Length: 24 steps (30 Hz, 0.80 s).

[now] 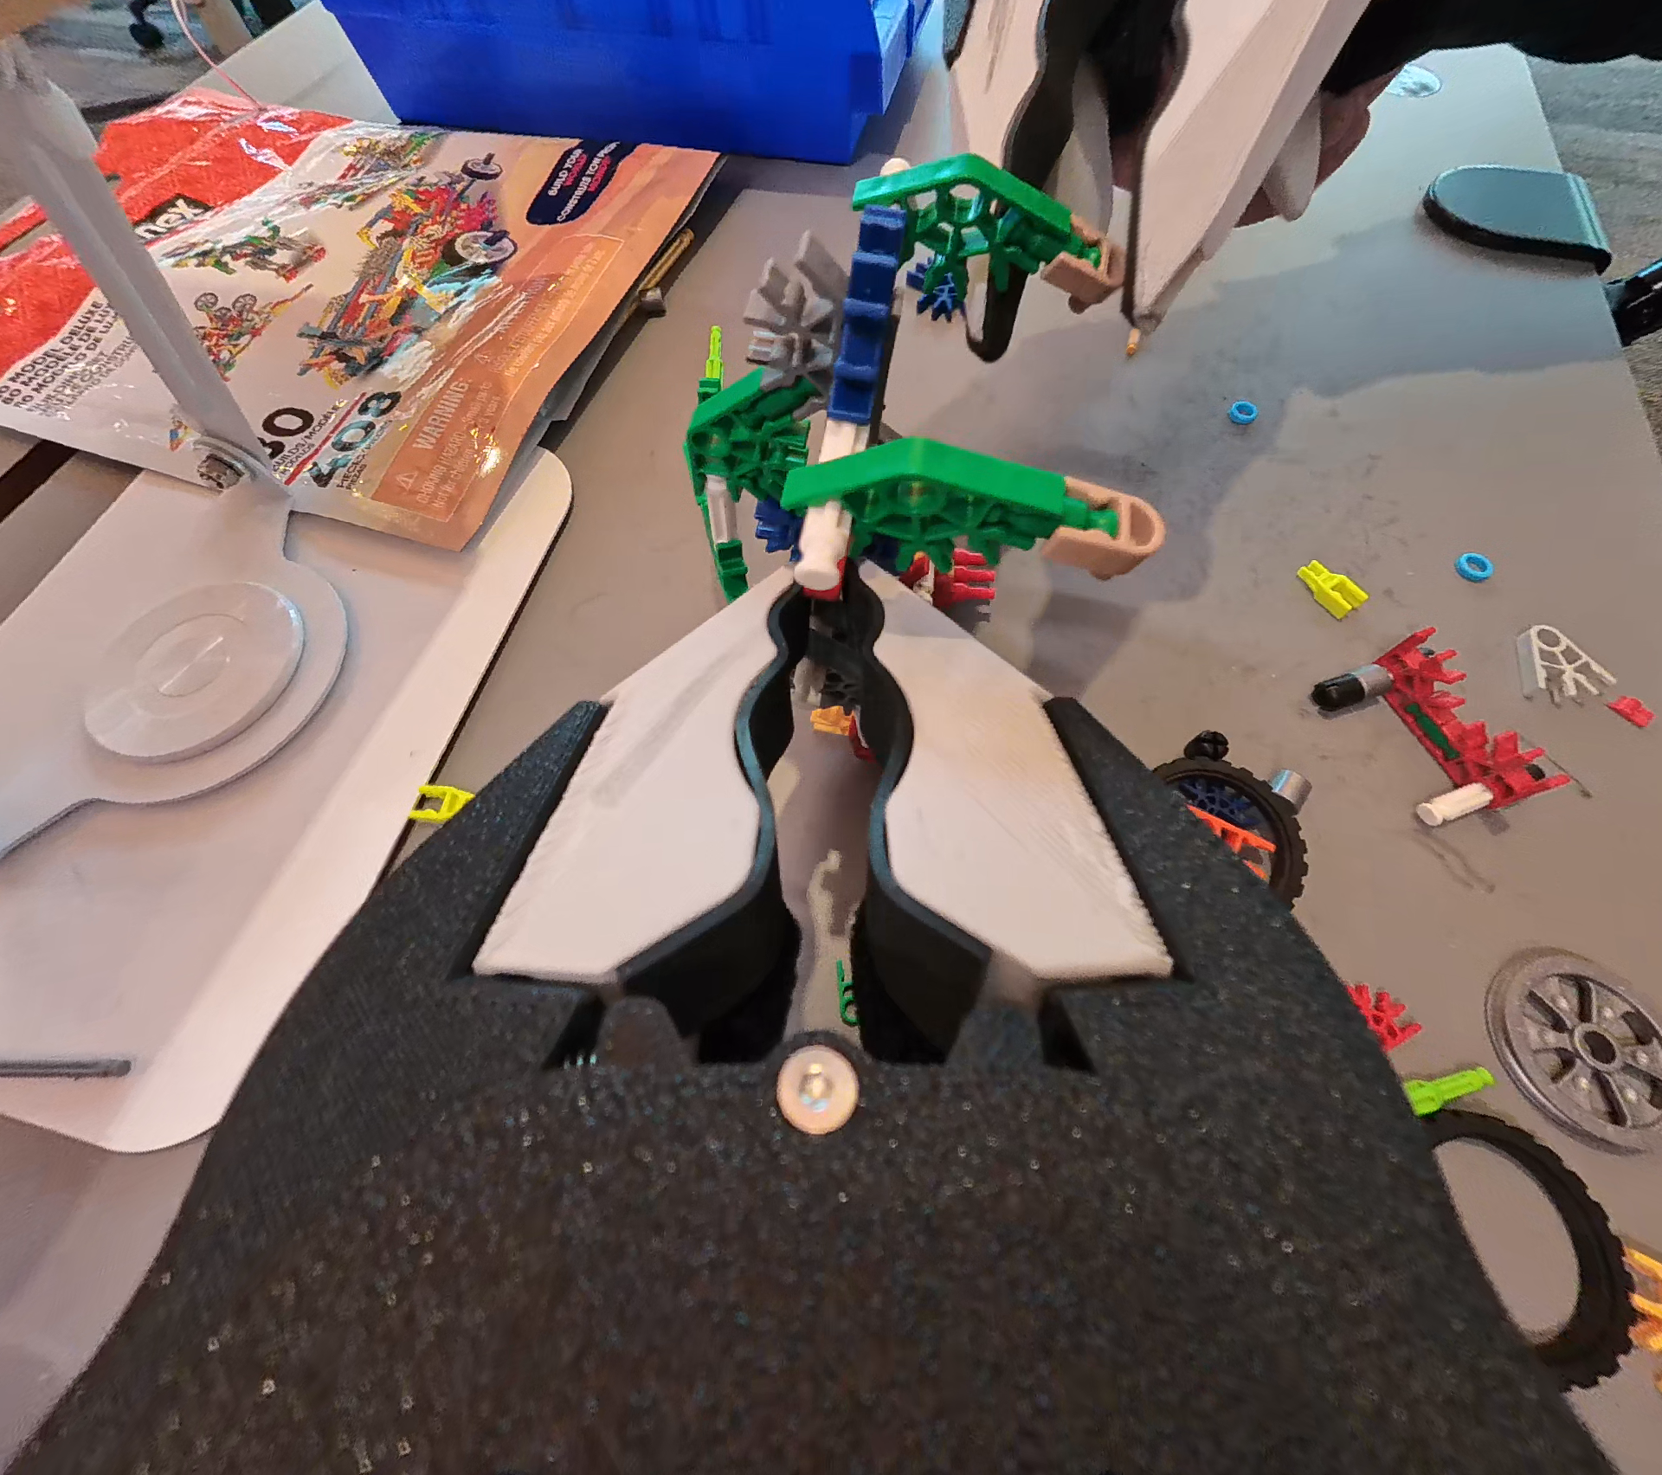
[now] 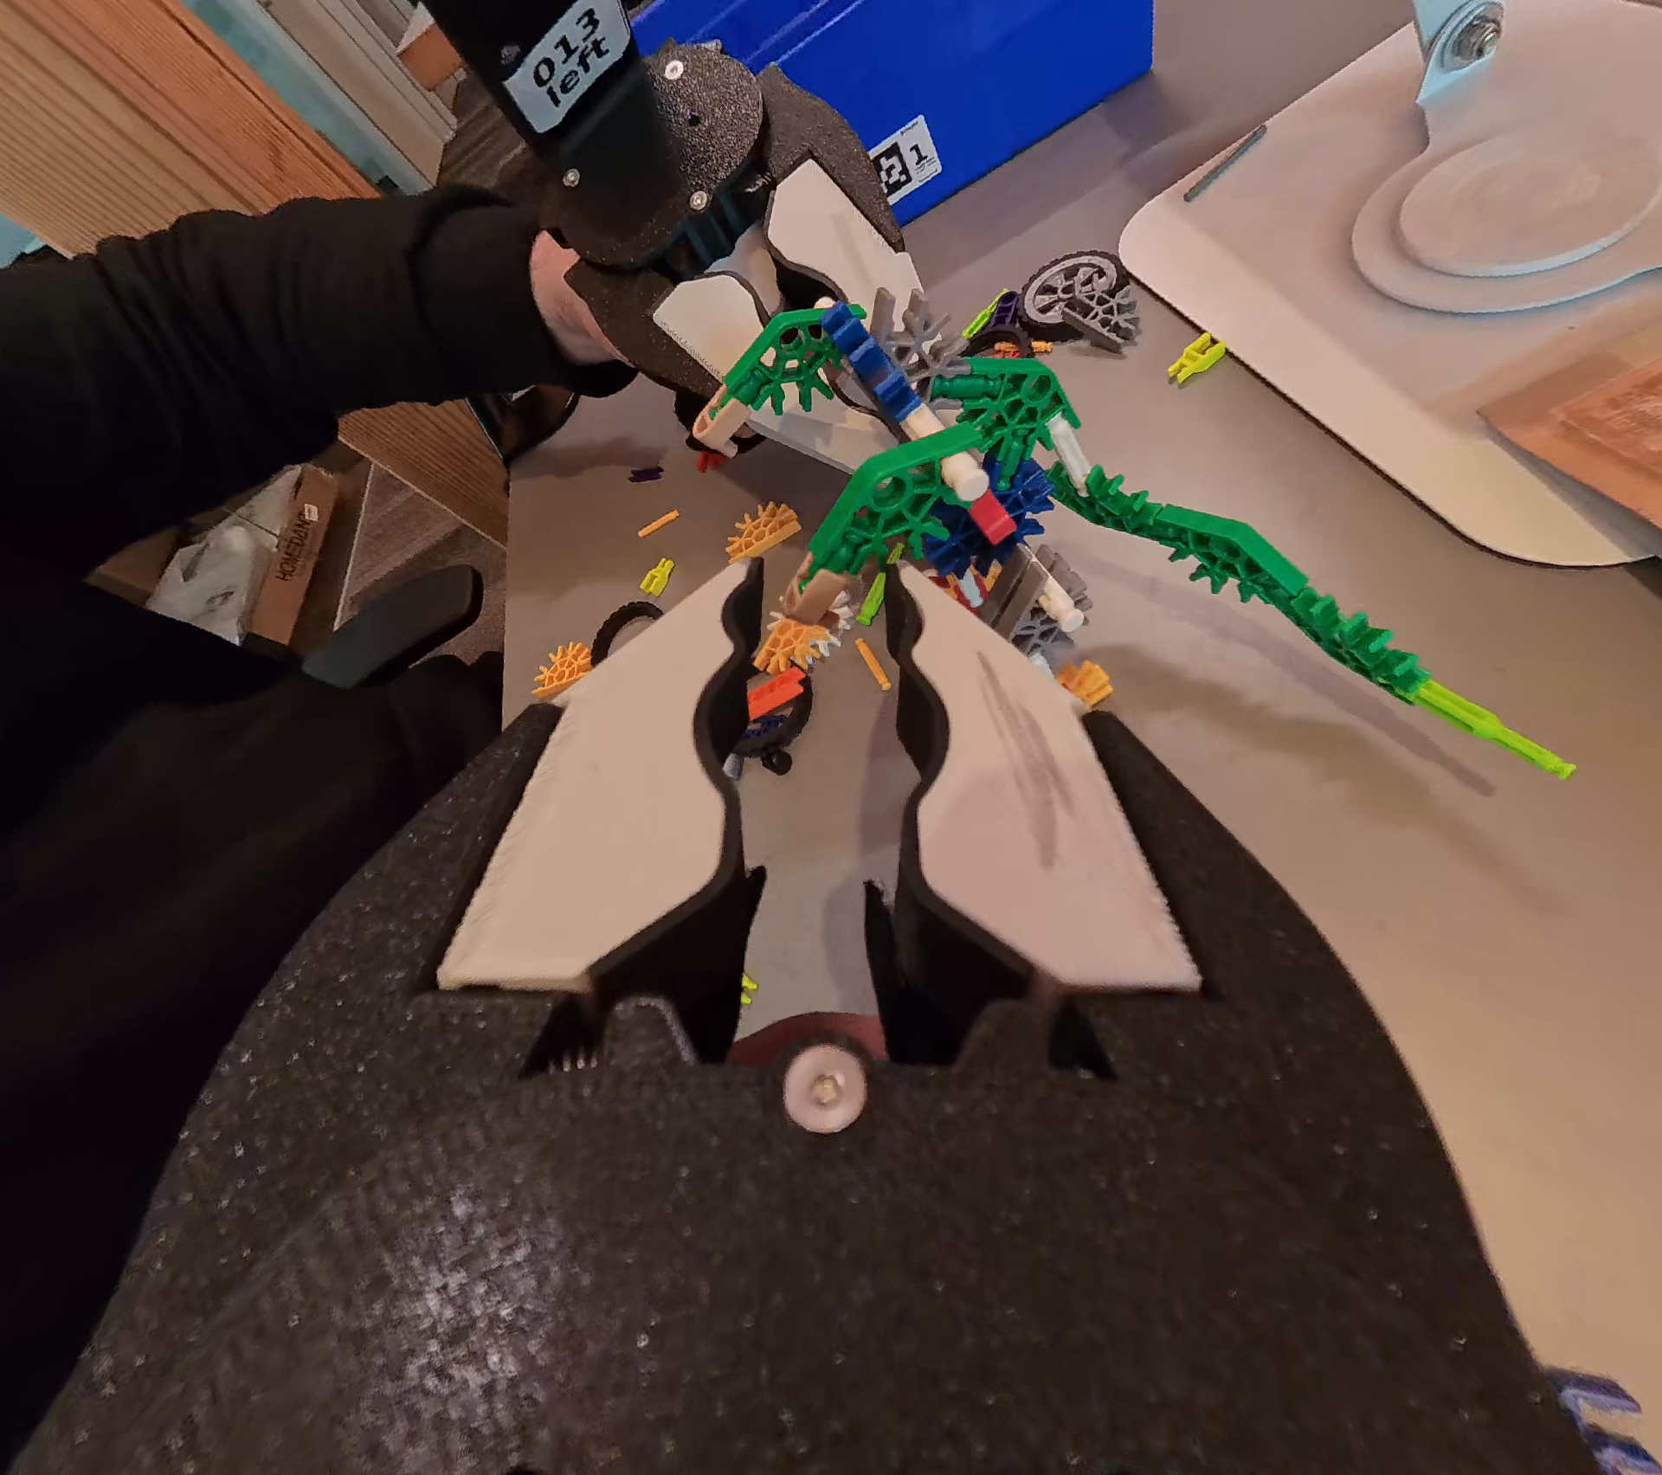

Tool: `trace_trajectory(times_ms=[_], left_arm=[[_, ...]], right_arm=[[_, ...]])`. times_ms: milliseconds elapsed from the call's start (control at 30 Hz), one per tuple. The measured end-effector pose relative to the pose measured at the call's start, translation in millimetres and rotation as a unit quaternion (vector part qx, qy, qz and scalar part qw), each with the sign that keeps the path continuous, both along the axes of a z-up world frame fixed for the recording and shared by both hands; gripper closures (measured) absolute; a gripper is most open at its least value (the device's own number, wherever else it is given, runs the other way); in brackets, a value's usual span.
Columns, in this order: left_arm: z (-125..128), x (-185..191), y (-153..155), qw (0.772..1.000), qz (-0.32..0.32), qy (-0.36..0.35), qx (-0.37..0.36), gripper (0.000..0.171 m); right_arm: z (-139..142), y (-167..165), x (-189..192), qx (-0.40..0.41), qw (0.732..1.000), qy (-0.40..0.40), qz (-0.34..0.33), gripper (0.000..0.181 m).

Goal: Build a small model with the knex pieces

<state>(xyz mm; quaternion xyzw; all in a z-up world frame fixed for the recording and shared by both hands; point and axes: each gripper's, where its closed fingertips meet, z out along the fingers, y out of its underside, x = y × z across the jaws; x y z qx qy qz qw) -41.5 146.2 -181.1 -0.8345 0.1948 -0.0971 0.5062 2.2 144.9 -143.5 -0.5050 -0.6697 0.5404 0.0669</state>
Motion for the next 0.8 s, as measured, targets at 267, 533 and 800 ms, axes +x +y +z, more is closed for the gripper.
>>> trace_trajectory(times_ms=[267, 533, 800], left_arm=[[-1, -4, 0, 1.000, 0.007, -0.008, -0.003, 0.164], [1, -6, -5, 1.000, 0.001, 0.002, -0.011, 0.153], [-1, -1, -6, 1.000, -0.006, 0.007, -0.018, 0.161]], right_arm=[[-1, 19, 1, 0.014, 1.000, 0.009, -0.015, 0.136], [-18, 32, 6, 0.064, 0.998, -0.001, -0.009, 0.133], [-17, 23, 9, 0.061, 0.998, -0.004, 0.007, 0.136]])
